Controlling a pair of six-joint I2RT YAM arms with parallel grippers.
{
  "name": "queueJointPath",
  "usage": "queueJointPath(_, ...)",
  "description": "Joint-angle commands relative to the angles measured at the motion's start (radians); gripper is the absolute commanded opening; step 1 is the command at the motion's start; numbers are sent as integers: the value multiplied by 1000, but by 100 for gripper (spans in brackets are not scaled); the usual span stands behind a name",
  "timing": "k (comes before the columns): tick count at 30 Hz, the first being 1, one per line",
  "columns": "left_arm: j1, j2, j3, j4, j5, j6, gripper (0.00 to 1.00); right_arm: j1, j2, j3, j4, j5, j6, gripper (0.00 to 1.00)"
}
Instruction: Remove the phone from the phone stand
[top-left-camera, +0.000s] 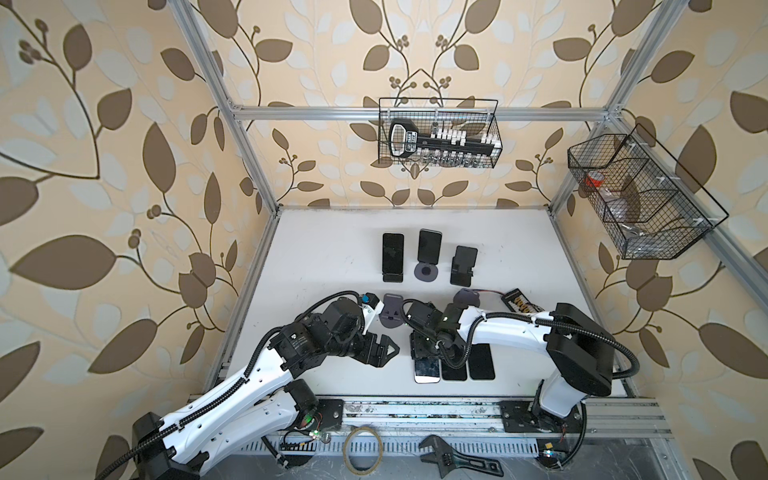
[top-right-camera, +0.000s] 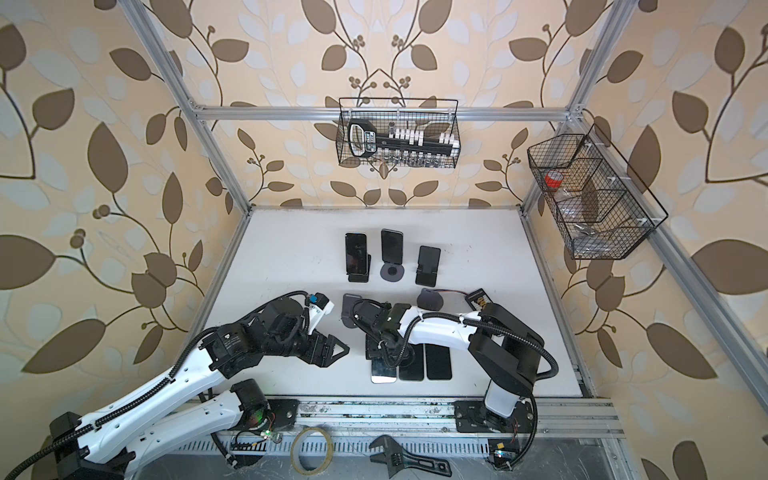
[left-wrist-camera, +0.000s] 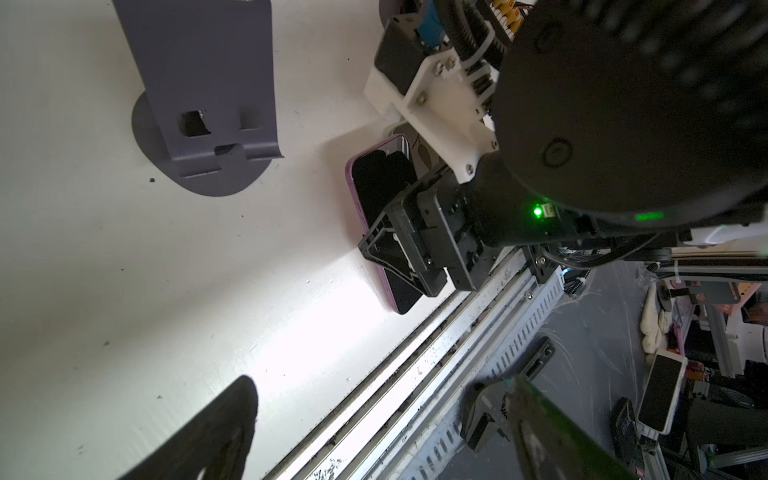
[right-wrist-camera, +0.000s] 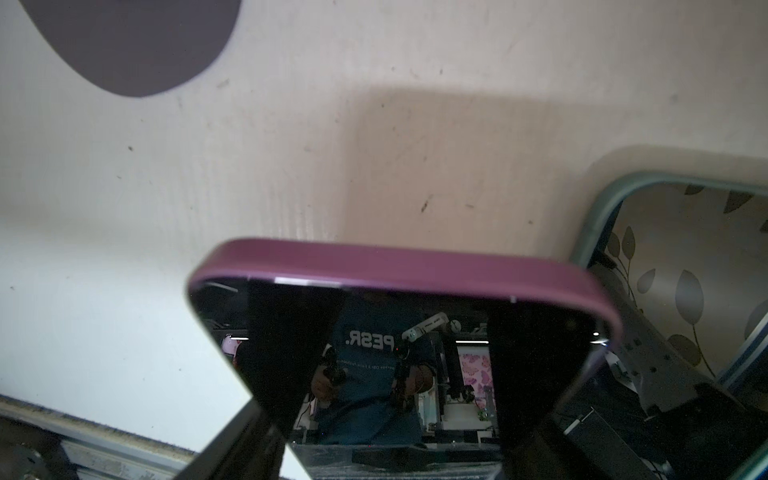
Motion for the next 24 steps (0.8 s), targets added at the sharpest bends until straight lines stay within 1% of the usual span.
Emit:
queueJointPath(1, -10, -11, -11, 13, -7, -2, 94, -3, 28, 12, 12, 38, 28, 71)
queueJointPath(24, -12, -2, -12, 15, -9, -1, 94, -3, 37, 8, 6, 63, 43, 78)
